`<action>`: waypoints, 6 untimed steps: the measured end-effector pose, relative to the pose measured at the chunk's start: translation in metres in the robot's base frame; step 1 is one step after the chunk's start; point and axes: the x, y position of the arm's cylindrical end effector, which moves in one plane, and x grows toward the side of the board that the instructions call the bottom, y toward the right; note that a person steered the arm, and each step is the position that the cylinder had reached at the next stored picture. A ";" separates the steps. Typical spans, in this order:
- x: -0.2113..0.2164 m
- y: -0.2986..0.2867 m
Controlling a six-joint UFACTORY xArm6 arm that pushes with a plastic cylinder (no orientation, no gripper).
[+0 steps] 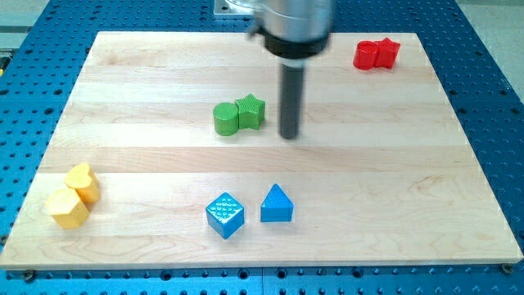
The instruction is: Push the cube left below the green blocks
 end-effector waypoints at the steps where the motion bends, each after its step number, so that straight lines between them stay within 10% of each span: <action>1: 0.107 0.041; 3: 0.131 -0.154; 5: 0.045 -0.166; 6: 0.081 -0.217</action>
